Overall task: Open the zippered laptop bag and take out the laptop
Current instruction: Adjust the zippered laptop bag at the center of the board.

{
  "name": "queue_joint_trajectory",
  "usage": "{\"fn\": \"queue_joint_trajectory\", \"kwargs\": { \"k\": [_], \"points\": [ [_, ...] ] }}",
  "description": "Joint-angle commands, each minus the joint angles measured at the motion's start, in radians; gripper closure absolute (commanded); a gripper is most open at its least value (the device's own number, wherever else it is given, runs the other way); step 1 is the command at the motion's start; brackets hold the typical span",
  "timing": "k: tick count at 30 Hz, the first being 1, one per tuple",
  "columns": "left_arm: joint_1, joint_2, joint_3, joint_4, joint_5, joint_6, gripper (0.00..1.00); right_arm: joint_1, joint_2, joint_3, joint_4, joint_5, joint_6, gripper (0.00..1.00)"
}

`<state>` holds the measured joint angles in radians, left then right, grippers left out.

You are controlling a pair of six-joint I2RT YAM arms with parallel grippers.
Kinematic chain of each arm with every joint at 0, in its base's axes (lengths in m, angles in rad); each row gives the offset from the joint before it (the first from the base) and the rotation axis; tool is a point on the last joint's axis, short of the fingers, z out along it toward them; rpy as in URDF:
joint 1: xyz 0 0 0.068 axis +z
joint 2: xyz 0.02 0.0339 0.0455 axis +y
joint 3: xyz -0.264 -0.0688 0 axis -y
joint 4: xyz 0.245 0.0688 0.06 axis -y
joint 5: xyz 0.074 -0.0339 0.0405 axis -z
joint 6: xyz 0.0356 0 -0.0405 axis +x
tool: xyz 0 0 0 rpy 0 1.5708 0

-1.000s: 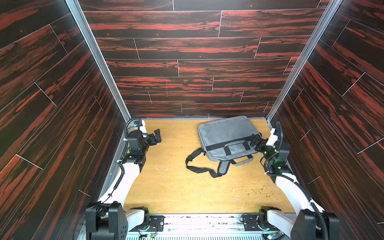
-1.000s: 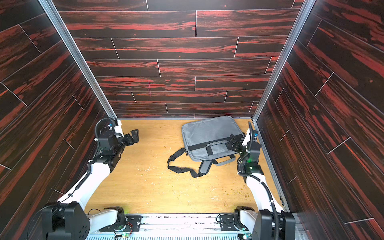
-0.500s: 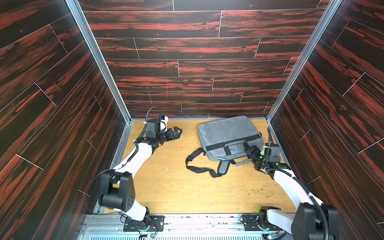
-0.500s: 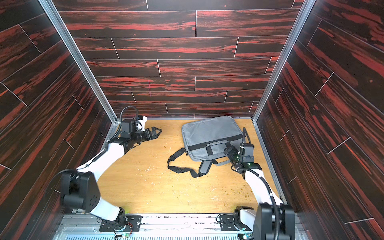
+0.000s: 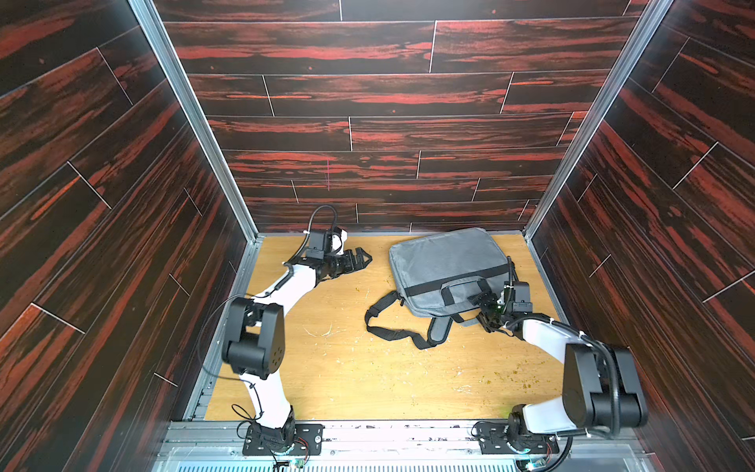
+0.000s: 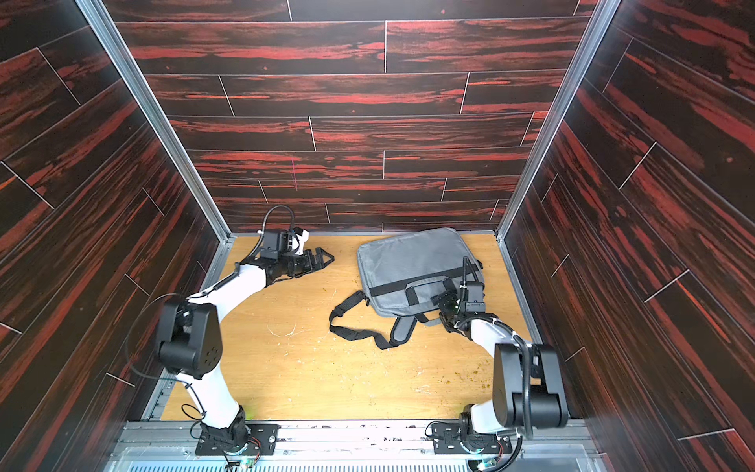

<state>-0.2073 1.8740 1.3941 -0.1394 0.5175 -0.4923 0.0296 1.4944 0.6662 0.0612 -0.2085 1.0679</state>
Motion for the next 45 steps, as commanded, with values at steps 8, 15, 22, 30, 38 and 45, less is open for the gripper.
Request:
{"fn": "queue_joint_trajectory", "kwargs": {
  "k": [8,15,22,30,38,45],
  "points": [
    [-0.032,0.181,0.174,0.014,0.03,-0.089,0.01,0.004,0.093,0.013,0.105,-0.037,0.008,0.64],
    [-0.068,0.331,0.308,0.058,0.028,-0.174,0.06,0.007,0.1,0.003,0.087,-0.038,-0.02,0.75],
    [-0.108,0.469,0.488,0.013,0.023,-0.183,0.1,0.026,0.082,0.006,0.05,-0.039,-0.057,0.81],
    [-0.138,0.583,0.615,-0.006,0.013,-0.205,0.27,0.038,0.063,0.011,0.01,-0.026,-0.073,0.83],
    [-0.142,0.614,0.645,-0.018,0.04,-0.214,0.75,0.036,0.056,0.024,-0.014,-0.021,-0.103,0.83],
    [-0.144,0.606,0.641,-0.058,0.053,-0.187,0.99,0.036,0.066,0.037,0.011,-0.043,-0.119,0.84]
  ]
}}
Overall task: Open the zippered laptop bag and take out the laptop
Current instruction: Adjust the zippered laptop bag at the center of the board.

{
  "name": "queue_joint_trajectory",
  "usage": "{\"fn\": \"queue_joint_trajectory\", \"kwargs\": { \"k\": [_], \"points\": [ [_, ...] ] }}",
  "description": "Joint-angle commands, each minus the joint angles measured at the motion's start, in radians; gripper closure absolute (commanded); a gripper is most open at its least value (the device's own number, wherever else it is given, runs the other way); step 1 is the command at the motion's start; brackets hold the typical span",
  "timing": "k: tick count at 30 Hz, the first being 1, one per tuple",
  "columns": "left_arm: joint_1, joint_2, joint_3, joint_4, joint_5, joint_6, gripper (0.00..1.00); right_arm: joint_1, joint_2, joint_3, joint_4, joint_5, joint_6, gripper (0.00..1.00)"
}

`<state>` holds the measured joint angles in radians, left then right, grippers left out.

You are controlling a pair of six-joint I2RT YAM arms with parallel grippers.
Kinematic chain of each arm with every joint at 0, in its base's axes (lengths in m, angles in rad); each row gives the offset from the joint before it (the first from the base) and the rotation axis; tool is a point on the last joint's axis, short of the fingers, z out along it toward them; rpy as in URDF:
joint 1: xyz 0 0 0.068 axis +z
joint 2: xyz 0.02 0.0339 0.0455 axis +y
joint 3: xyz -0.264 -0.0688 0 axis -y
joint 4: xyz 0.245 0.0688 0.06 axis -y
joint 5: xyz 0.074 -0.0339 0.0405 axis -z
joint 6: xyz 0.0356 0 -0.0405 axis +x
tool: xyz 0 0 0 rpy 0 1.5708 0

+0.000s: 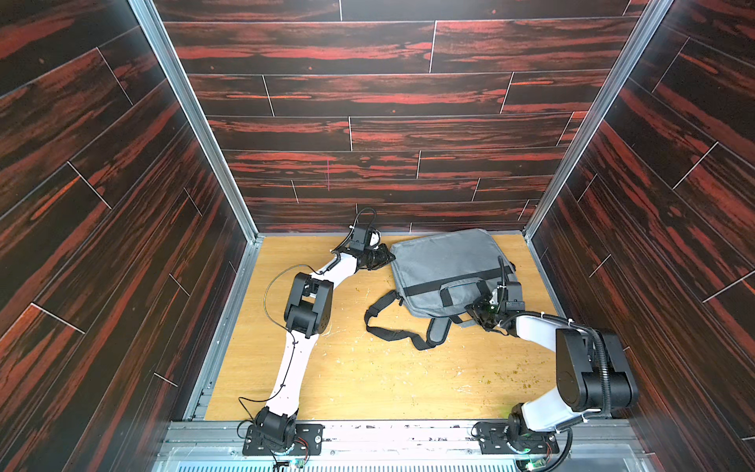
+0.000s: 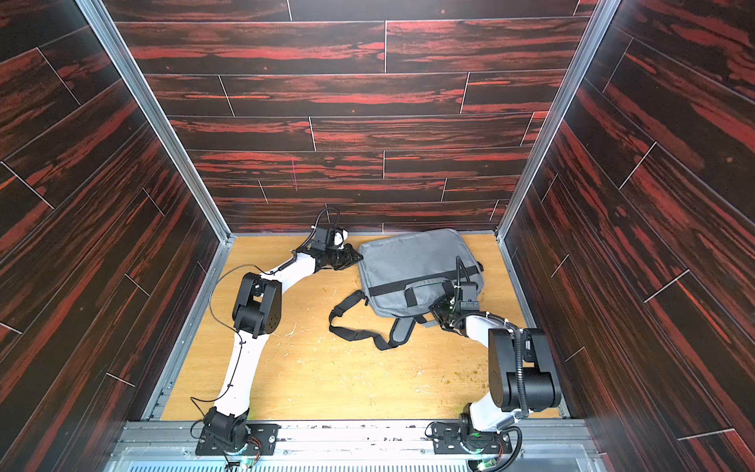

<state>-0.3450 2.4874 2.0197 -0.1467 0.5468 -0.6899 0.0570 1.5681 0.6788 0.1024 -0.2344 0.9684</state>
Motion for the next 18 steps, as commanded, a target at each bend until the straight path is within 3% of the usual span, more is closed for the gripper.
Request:
{"fn": "queue_joint_trajectory", "kwargs": {
  "k": [1,6,14,18],
  "points": [
    [-0.007,-0.018,0.007,-0.063,0.022,0.02,1.0,0.01,-0.006,0.031,-0.035,-0.018,-0.028,0.84],
    [0.007,-0.133,-0.129,-0.066,0.001,0.052,1.0,0.009,0.016,0.08,-0.044,-0.046,-0.08,0.84],
    [0.028,-0.444,-0.619,0.164,-0.074,-0.068,1.0,0.019,0.13,0.243,-0.058,-0.173,-0.248,0.86],
    [0.016,-0.607,-0.861,0.281,-0.183,-0.177,1.0,0.056,0.219,0.362,-0.11,-0.232,-0.343,0.85]
  ]
}}
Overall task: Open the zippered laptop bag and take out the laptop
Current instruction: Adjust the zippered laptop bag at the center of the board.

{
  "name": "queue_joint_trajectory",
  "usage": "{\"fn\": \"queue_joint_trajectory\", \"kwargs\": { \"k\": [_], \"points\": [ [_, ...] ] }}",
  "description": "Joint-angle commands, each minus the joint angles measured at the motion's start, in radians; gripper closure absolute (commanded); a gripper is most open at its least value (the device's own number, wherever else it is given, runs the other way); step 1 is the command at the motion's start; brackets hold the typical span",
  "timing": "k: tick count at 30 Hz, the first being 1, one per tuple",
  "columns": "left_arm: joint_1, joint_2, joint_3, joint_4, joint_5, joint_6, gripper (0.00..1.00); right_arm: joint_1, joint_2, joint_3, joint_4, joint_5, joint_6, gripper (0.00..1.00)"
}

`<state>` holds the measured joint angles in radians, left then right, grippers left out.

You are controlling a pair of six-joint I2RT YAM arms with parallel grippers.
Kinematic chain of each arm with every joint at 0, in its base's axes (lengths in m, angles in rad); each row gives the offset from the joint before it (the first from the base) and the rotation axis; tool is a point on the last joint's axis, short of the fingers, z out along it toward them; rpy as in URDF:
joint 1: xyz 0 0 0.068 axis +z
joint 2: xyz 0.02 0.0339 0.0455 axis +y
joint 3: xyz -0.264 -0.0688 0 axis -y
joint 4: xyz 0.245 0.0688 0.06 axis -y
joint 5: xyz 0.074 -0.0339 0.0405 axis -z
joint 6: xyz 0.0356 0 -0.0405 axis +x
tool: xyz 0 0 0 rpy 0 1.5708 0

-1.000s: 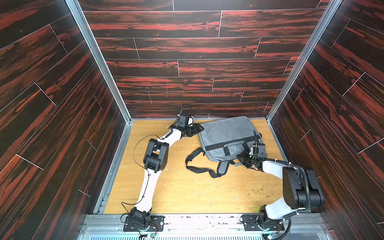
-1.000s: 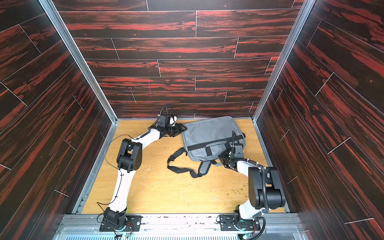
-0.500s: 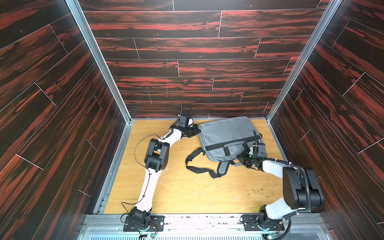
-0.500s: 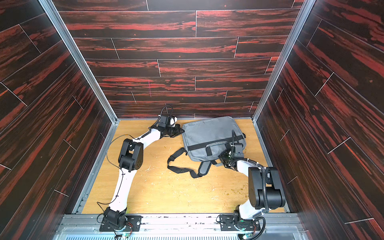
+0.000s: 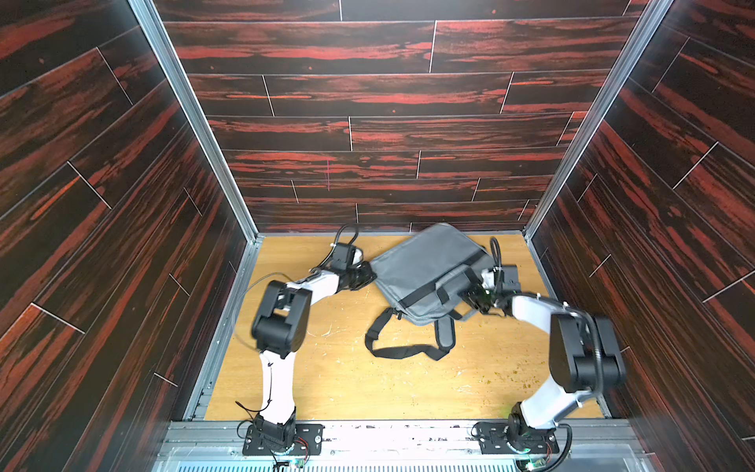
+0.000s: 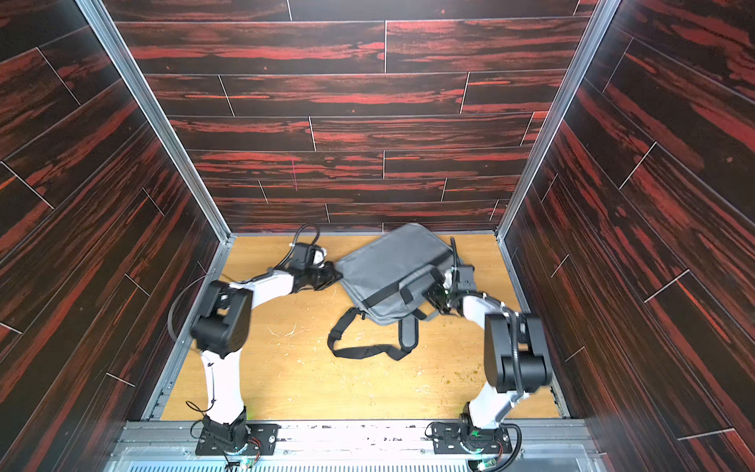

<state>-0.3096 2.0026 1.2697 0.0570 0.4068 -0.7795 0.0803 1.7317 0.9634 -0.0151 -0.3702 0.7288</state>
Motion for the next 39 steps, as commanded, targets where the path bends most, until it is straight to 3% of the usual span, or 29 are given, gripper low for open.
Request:
{"fn": "queue_joint_trajectory", "kwargs": {
  "k": [1,9,14,21,26,30,32,35,39],
  "points": [
    [-0.028,-0.17,-0.176,0.102,-0.084,-0.115,1.0,0.042,0.078,0.102,0.0,-0.111,-0.117,0.84],
    [-0.139,-0.48,-0.559,0.197,-0.368,-0.345,1.0,0.14,0.273,0.356,-0.094,-0.197,-0.246,0.83],
    [-0.211,-0.652,-0.646,0.092,-0.543,-0.393,1.0,0.179,0.357,0.445,-0.113,-0.237,-0.252,0.83],
    [-0.226,-0.776,-0.769,0.073,-0.611,-0.484,1.0,0.238,0.431,0.531,-0.171,-0.254,-0.29,0.81],
    [-0.226,-0.749,-0.764,0.064,-0.583,-0.472,1.0,0.244,0.445,0.572,-0.202,-0.234,-0.309,0.79],
    [-0.226,-0.735,-0.763,0.069,-0.563,-0.47,0.88,0.243,0.445,0.564,-0.218,-0.212,-0.331,0.76],
    [-0.226,-0.742,-0.761,0.048,-0.568,-0.453,0.78,0.245,0.44,0.563,-0.225,-0.199,-0.34,0.7],
    [-0.226,-0.775,-0.744,-0.021,-0.576,-0.409,0.54,0.242,0.41,0.56,-0.239,-0.177,-0.351,0.57],
    [-0.224,-0.827,-0.749,-0.087,-0.605,-0.394,0.45,0.234,0.33,0.513,-0.261,-0.111,-0.394,0.5]
  ]
}}
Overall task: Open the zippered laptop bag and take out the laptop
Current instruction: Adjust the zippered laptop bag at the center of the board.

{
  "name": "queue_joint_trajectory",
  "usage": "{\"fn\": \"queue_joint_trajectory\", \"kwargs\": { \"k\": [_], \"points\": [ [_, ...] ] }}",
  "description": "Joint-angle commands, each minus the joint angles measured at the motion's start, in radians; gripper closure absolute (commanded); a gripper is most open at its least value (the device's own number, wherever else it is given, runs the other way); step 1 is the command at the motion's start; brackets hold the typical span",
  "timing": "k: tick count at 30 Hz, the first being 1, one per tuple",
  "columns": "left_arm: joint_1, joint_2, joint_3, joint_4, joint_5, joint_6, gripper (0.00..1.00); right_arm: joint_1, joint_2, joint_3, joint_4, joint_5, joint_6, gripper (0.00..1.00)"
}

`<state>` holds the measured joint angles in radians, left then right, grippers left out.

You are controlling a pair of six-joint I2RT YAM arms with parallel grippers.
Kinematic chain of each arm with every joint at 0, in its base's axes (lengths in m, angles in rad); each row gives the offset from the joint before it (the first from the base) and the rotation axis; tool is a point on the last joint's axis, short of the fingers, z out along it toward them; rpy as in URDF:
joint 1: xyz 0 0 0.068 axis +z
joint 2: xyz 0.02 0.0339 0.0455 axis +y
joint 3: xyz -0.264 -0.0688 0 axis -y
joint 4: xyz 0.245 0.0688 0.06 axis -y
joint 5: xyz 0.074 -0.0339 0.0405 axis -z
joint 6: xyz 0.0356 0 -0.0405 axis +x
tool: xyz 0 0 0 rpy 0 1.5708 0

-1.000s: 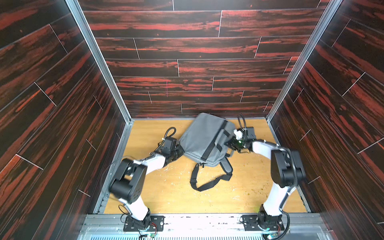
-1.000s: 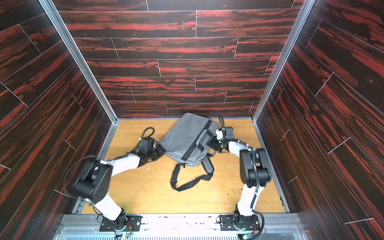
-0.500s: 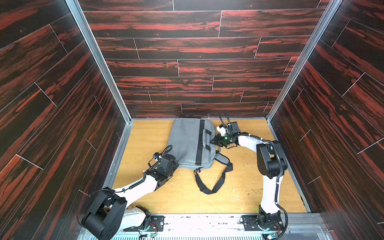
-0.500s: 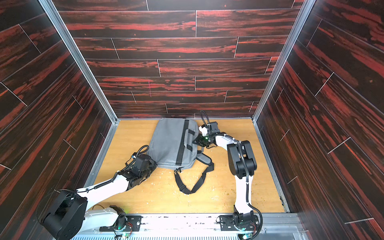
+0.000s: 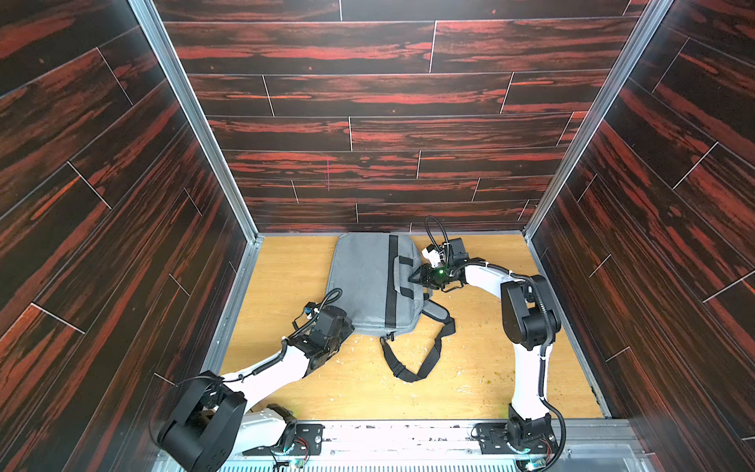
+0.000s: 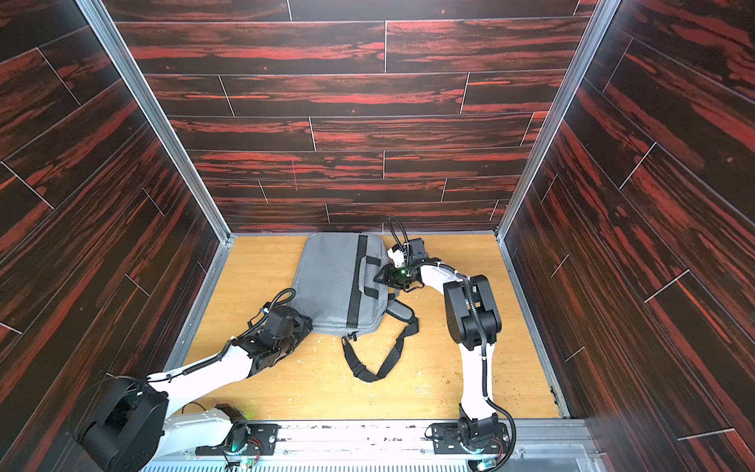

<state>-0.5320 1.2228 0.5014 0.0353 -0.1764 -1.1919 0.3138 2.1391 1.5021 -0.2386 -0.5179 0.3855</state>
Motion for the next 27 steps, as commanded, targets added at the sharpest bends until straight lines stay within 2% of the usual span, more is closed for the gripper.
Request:
{"fn": "queue_joint_trajectory", "kwargs": {
  "k": [1,4,6,9,12,15,18,23,27],
  "points": [
    [-0.002,-0.061,0.019,-0.085,-0.032,0.018,0.43,-0.001,-0.102,-0.04,-0.047,0.056,-0.065,0.5],
    [0.004,-0.111,0.028,-0.163,-0.062,0.042,0.31,-0.002,-0.194,-0.116,-0.054,0.104,-0.091,0.49],
    [0.031,-0.15,0.042,-0.244,-0.061,0.078,0.29,-0.002,-0.261,-0.184,-0.046,0.13,-0.092,0.47],
    [0.124,-0.185,0.038,-0.283,0.034,0.118,0.29,-0.002,-0.367,-0.296,-0.025,0.15,-0.081,0.46],
    [0.192,-0.152,0.038,-0.255,0.154,0.147,0.29,0.014,-0.467,-0.424,0.056,0.111,-0.001,0.45],
    [0.212,-0.095,0.045,-0.174,0.223,0.137,0.3,0.087,-0.565,-0.541,0.178,0.127,0.09,0.45],
    [0.244,-0.045,0.066,-0.119,0.265,0.137,0.32,0.181,-0.628,-0.637,0.285,0.212,0.128,0.46],
    [0.284,0.022,0.081,-0.095,0.324,0.153,0.38,0.295,-0.637,-0.73,0.408,0.274,0.161,0.47],
    [0.31,0.085,0.089,-0.077,0.386,0.162,0.46,0.373,-0.619,-0.76,0.455,0.3,0.116,0.47]
  ]
}}
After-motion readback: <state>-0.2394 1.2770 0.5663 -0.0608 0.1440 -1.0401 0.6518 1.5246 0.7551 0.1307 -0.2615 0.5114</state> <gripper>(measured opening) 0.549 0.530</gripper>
